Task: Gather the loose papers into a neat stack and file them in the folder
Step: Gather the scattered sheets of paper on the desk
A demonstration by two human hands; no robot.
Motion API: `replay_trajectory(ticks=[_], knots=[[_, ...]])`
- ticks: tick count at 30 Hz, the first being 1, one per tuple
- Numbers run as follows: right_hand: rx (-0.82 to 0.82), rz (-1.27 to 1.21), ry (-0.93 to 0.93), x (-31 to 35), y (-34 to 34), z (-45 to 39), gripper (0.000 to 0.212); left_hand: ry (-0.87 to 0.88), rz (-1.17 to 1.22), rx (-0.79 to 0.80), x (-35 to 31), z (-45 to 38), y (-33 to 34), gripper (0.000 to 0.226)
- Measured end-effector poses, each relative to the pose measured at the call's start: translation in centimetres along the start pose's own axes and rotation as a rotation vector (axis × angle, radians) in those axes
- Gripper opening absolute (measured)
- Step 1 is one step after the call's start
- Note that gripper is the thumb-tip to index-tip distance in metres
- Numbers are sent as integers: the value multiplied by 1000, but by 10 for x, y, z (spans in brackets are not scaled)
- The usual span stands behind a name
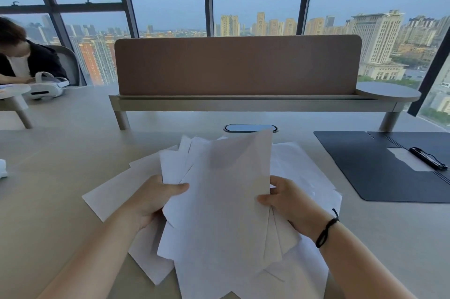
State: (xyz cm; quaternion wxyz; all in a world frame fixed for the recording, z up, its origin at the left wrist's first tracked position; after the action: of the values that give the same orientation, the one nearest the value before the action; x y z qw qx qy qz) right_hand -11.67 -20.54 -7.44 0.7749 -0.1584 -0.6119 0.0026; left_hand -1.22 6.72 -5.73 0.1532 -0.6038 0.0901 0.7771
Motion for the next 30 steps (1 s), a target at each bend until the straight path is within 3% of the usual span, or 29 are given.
replay_trajectory(ticks=[3, 6, 7, 10, 12, 18, 20, 23, 30], knots=[[-107, -3, -34, 2, -4, -3, 39, 53, -58, -19, -2, 3, 2, 17], [-428, 171, -90, 8, -31, -4, 78, 118, 8, -31, -9, 10, -3, 19], [-451, 149, -84, 8, -38, -2, 93, 137, 51, -41, -13, 13, -6, 19], [-271, -118, -56, 2, -38, -1, 132, 192, 142, -89, -18, 19, -14, 17], [-194, -212, -74, 2, -29, 0, 137, 215, 180, -125, -18, 21, -18, 16], [-454, -189, -95, 12, -39, 9, 95, 205, 270, -148, -7, 23, -26, 13], [-410, -211, -52, 4, -43, 8, 80, 178, 296, -151, -1, 21, -29, 14], [-325, -199, -80, -1, -44, 4, 31, 147, 307, -174, 4, 14, -32, 17], [-451, 77, -162, 2, -44, -2, 42, 136, 238, -200, 11, 4, -29, 16]])
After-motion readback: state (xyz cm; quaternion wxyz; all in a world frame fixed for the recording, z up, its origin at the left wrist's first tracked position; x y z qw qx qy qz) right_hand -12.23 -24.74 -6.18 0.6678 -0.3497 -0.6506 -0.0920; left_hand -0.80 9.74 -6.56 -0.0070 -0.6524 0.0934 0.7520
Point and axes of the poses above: each hand's wrist, its own z-axis away from the middle knuckle, its own y-axis out of the palm, x = y × z, the point moved 4 cm from there along -z, towards the middle knuckle, and after that the axes turned 4 degrees about z, right-handed, at the moved point
